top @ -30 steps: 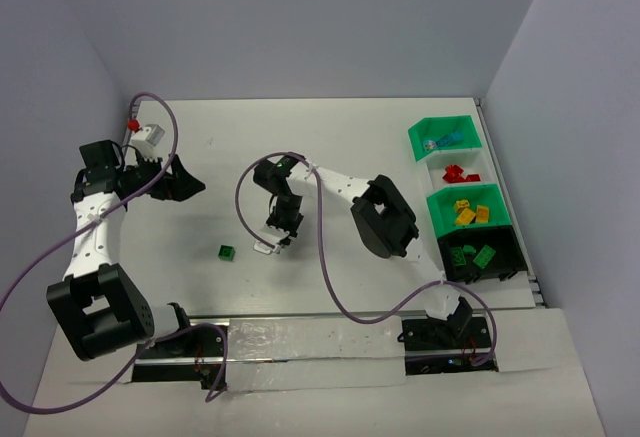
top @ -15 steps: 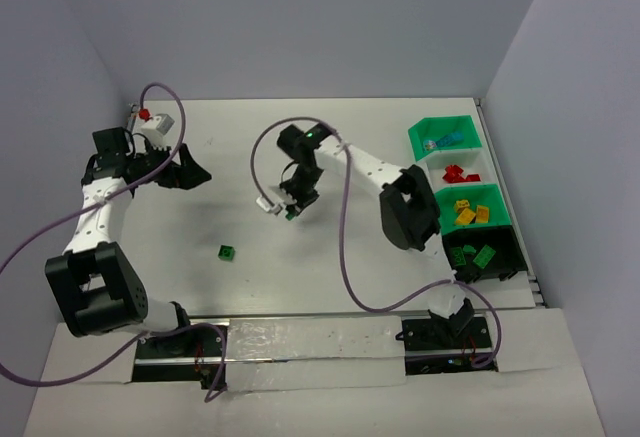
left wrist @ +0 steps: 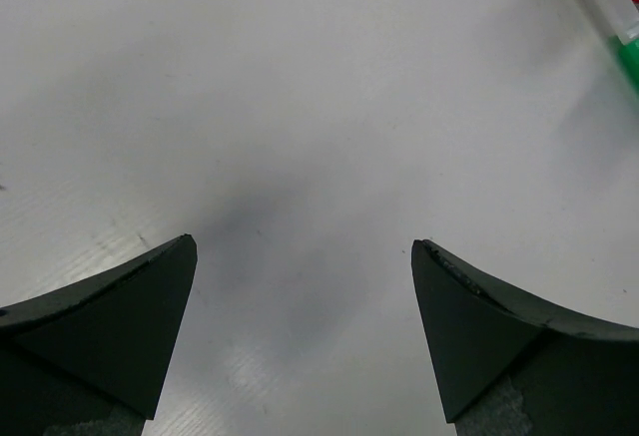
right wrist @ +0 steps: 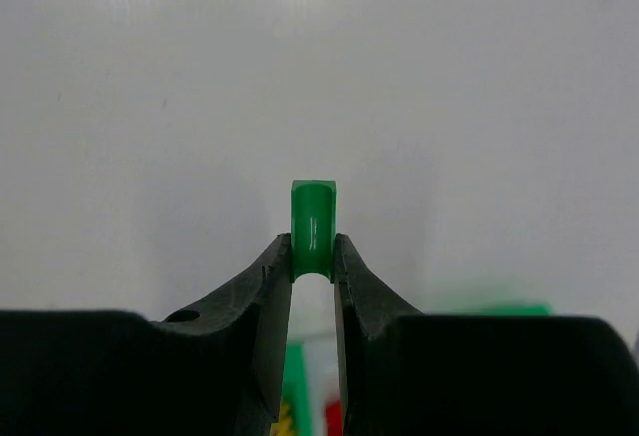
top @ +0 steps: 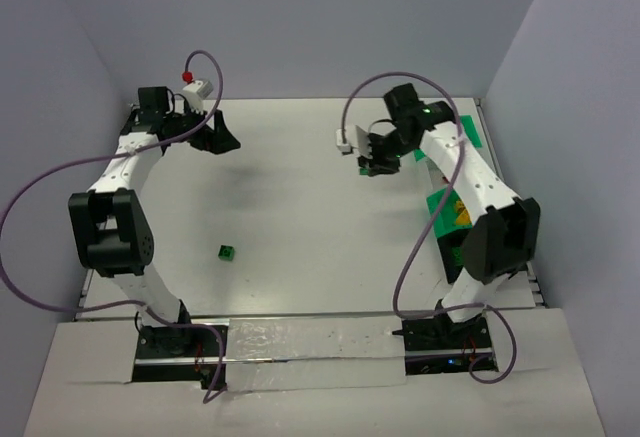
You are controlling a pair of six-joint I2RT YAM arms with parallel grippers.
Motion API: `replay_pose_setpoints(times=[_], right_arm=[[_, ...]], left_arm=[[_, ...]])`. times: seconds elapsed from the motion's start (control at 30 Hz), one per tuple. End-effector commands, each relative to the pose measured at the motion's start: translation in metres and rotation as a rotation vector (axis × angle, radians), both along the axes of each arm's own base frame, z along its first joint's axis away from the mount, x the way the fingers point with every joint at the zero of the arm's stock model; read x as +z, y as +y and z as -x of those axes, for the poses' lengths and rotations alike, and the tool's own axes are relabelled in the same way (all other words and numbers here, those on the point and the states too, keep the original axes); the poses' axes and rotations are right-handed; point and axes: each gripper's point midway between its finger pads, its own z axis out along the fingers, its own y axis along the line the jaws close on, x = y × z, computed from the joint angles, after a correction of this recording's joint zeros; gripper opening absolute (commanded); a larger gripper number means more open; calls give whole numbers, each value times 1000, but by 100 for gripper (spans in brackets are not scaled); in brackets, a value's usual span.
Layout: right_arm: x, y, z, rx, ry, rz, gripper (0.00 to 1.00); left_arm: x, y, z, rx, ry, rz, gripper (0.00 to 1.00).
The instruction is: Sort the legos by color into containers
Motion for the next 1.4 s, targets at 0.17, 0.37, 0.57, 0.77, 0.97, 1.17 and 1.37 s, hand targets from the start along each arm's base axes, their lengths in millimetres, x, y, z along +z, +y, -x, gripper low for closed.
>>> replay_pose_setpoints(times=[0.17,0.37,0.57,0.77,0.97,1.17,1.37], right_arm=[[-5,-137,75,-344,-15,171,0],[-20,-194,125,-458,34,265,0],[-31,-233,142,-566,102,323,0],[-38,-267,156,-597,174,408,0],[-53,-282,169,-608,277,477,0],[-66,-289,166,-625,305,498,0],[-73,-298,160,-618,296,535,9]], left_arm=[[4,-41,-36,-118,-25,32,99],[-9,-51,-33,-171,6,18,99],[-11,-56,-29,-183,25,28,99],[-9,-54,-23,-171,28,27,99],[-7,-53,-19,-156,36,32,99],[-10,-50,-9,-171,36,14,99],[-12,-44,-4,-161,22,-5,99]])
